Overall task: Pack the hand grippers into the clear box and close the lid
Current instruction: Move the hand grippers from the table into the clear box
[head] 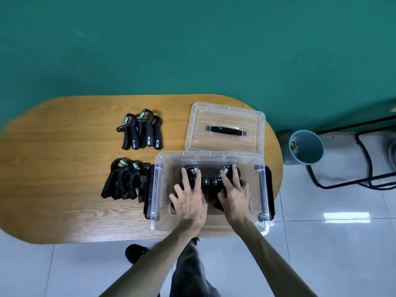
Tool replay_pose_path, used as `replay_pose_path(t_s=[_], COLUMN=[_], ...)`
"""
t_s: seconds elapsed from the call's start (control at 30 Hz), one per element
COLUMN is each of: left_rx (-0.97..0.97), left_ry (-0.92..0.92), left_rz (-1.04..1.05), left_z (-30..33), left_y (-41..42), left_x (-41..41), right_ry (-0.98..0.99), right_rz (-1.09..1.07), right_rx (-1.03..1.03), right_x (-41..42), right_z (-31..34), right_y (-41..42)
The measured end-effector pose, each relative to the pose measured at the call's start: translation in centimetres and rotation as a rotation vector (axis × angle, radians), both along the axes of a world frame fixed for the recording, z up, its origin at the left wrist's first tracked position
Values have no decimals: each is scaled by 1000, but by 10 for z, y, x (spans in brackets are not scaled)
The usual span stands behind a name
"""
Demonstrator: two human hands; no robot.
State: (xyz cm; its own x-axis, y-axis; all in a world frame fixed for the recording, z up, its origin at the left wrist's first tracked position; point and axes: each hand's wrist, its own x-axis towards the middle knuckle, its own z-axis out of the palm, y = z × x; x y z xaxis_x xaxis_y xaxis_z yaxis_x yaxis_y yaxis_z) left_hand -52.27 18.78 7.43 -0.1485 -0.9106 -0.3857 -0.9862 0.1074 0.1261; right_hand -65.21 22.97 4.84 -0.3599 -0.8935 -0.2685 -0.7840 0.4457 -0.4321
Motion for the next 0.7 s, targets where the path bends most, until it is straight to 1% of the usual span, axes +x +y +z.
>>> replay_pose_path(t_s=[0.17,0.33,0.53,0.7], left_rx=[29,15,51,69], left_ry=[-25,-37,-36,35], left_rz=[8,-30,-22,44], left_z=[-18,-26,-27,-34], left_y=[-7,-7,-7,-6], left_x=[-6,-10,-9,-2], right_ry=[-57,-77,-87,46], right_rz=[16,111,133,115], right_rx=[3,-29,55,96], right_x=[-7,-16,-14,-12], right_z=[-22,-28,-20,-19], right_y=[-5,1,-3,-5])
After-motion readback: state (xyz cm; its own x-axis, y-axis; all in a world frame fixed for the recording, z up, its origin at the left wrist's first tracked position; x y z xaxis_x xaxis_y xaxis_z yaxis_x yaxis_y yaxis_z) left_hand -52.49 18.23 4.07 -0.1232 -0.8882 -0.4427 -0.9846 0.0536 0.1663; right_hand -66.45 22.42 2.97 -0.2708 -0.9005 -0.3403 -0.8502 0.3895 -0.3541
